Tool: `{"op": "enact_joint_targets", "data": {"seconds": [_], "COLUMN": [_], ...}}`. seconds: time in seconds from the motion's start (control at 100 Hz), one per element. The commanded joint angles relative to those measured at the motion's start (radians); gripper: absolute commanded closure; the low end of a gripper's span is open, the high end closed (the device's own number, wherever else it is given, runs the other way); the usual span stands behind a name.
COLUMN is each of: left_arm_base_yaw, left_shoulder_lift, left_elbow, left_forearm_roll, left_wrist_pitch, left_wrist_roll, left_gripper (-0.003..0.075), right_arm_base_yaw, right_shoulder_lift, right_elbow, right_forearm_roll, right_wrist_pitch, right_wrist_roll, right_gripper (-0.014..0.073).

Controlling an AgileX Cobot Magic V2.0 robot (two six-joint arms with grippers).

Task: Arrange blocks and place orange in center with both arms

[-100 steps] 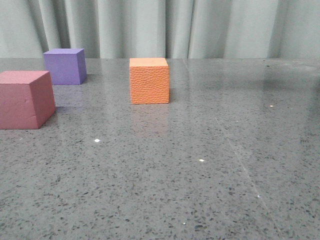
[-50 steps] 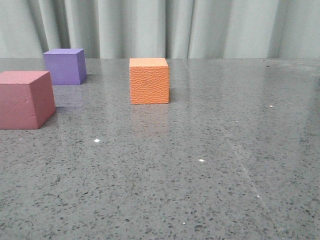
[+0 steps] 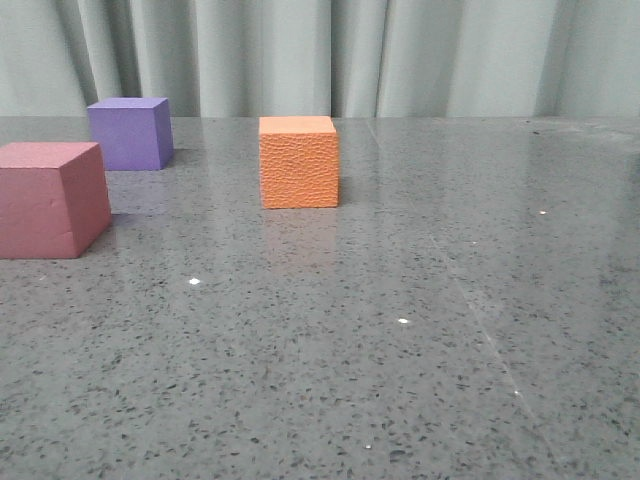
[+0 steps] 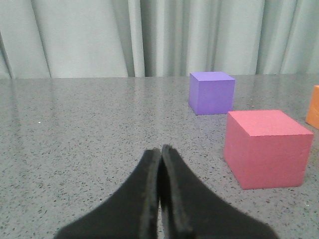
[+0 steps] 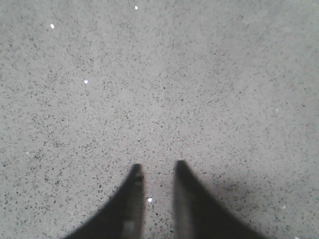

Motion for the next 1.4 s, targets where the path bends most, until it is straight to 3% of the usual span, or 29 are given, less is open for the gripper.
{"op": "enact_joint_targets", "data": {"seconds": [0.0,0.78,0.96,1.16,1.39], "left_arm_base_yaw": [0.001,0.001,0.001,0.001,0.001], "left_shoulder_lift": [-0.032,-0.032,-0.032,-0.032,-0.032], "left_elbow": [0.054,0.054,0.054,0.054,0.054], "left_forearm_roll": [0.0,0.0,0.0,0.0,0.0], "left_wrist_pitch": [-0.073,-0.073,-0.073,-0.073,-0.073], "left_wrist_roll": [-0.001,-0.001,-0.001,-0.001,-0.001], "left_gripper": [0.0739,0.0739,0.0739,0.0739,0.0739], "right_arm_base_yaw": [-0.006,-0.006,-0.005,-0.005,-0.005], "right_shoulder_lift": [-0.023,-0.034,-0.15,-0.343,-0.531], "right_elbow": [-0.019,-0.006,0.132,0.353,0.518], "right_forearm_roll": [-0.032,-0.043,-0.037,0.078,0.106], "right_wrist_pitch": [-0.056,-0.037,-0.243,-0.458,-0.546], "right_wrist_roll": [-0.008,-0.008,-0.008,-0.008,-0.008], "right_gripper": [0.0713,0.0713,0.0713,0.0713,0.0713]}}
